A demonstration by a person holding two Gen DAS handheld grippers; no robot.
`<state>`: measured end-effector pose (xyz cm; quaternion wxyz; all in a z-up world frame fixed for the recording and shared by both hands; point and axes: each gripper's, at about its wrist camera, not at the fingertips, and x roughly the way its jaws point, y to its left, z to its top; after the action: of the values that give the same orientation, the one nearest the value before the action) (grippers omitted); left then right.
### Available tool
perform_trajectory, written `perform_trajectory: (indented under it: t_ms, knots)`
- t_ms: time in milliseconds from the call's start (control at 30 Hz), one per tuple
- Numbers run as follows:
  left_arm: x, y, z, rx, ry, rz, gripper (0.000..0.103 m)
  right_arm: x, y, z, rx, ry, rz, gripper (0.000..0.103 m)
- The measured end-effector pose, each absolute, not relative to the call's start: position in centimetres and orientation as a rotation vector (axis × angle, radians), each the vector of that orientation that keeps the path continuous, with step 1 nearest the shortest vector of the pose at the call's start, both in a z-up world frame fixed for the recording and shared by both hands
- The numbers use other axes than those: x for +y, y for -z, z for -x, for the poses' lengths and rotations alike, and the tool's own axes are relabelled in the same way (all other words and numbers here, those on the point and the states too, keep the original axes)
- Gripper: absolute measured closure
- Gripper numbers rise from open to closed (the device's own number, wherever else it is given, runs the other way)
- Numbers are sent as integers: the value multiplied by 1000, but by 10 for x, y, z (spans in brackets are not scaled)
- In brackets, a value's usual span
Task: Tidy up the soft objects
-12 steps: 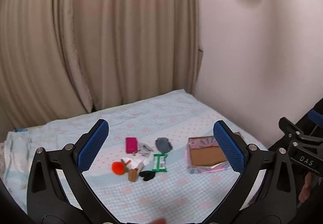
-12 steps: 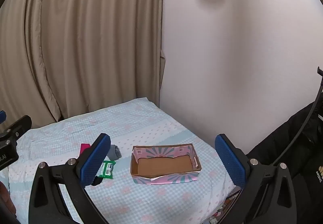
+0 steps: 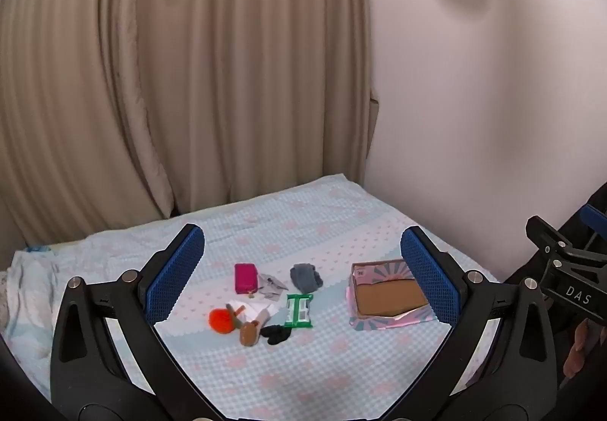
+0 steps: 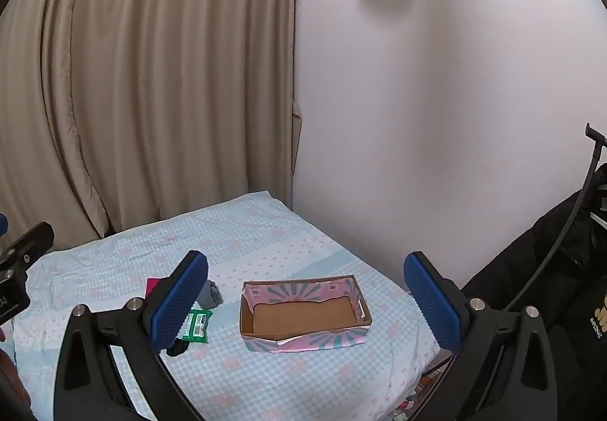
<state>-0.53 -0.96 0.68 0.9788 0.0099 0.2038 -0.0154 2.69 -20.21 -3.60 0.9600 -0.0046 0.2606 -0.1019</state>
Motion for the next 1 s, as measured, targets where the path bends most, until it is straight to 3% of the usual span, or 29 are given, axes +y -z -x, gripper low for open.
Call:
perform_trajectory:
  t_ms: [1000]
  knots:
    - [-7,-1,5,397,27,-45,0,-194,25,-27,516,224,3,0]
